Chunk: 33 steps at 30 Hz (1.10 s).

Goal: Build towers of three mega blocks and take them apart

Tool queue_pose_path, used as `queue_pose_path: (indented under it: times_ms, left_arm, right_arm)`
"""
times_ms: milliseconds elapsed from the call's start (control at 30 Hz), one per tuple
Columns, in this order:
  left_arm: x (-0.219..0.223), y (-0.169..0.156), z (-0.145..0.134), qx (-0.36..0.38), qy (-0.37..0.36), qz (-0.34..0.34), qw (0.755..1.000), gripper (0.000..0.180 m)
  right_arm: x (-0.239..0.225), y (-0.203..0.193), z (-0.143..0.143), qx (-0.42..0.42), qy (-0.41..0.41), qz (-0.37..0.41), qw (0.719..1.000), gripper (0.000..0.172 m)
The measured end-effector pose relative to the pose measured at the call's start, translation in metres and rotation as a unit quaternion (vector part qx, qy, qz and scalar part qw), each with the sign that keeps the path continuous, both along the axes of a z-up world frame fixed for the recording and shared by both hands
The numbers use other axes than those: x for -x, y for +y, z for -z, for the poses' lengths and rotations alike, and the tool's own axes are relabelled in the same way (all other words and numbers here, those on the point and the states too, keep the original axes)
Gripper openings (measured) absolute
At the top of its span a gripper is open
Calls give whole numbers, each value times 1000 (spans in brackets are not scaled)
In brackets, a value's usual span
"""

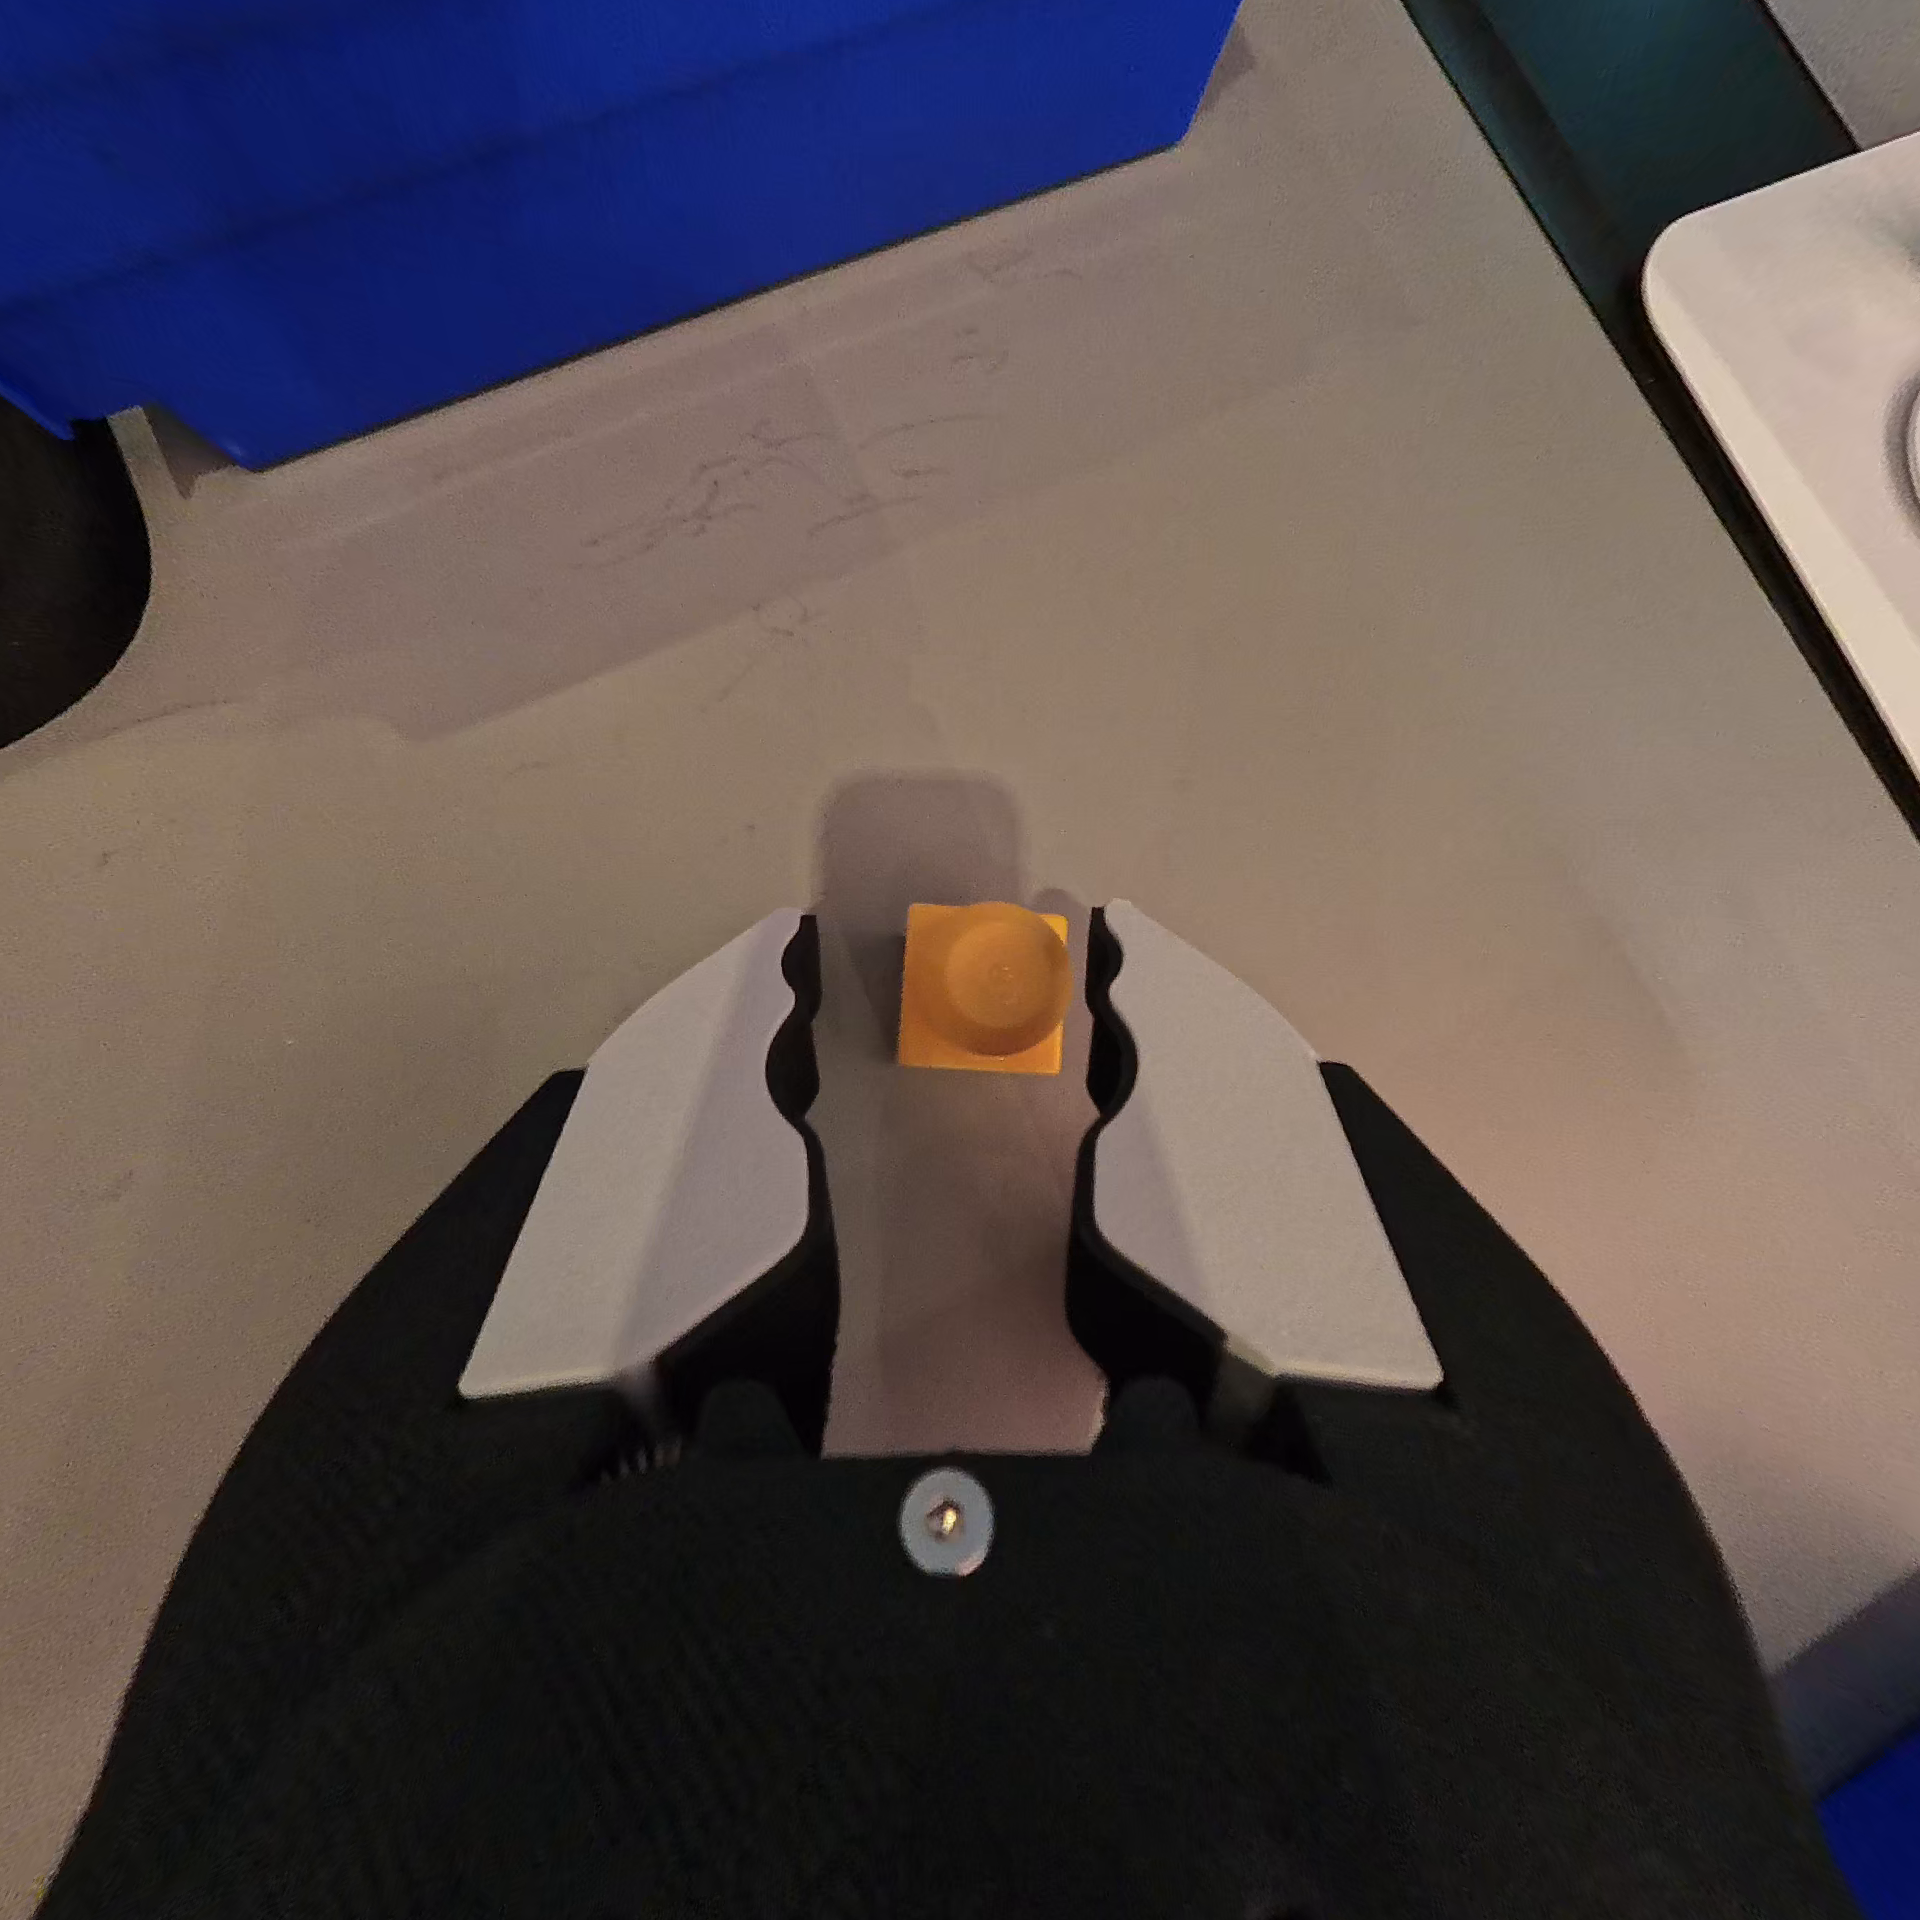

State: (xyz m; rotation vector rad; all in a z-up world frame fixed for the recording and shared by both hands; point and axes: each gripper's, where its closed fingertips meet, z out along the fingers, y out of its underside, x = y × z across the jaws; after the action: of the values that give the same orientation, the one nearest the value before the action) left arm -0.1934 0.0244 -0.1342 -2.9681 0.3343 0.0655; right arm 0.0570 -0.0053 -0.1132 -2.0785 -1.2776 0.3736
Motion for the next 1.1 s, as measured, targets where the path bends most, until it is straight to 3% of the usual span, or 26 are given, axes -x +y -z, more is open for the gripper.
queue_pose_path:
  times_ms: [333, 600, 700, 800, 867, 967, 1033, 1100]
  left_arm:
    - [3, 13, 11, -11, 21, -21, 1000, 50]
    - [3, -7, 14, 45, 19, -1, 999, 44]
    - [5, -16, -11, 22, 12, 1, 1000, 43]
    - [-12, -13, -59, -72, -49, 23, 996, 42]
    - [-50, -13, -101, -152, -134, 84, 976, 42]
    - [-112, -23, -157, -255, -223, 213, 917, 41]
    - [-140, -17, -191, -366, -210, 277, 863, 41]
    - [-157, -13, -214, -448, -195, 289, 823, 41]
  right_arm:
    - [0, -2, -1, -5, -7, -6, 1000, 51]
    - [0, -3, 0, -9, -15, -11, 1000, 51]
    - [-3, 1, -2, -17, -17, -10, 1000, 51]
    - [-2, 4, -15, -35, 13, -11, 999, 49]
    - [2, 3, -33, -44, 55, -24, 997, 49]
    - [-6, 3, -55, -46, 86, -33, 995, 52]
    - [-13, 2, -64, -34, 112, -47, 992, 52]
    - [-24, 7, -69, -21, 131, -37, 991, 52]
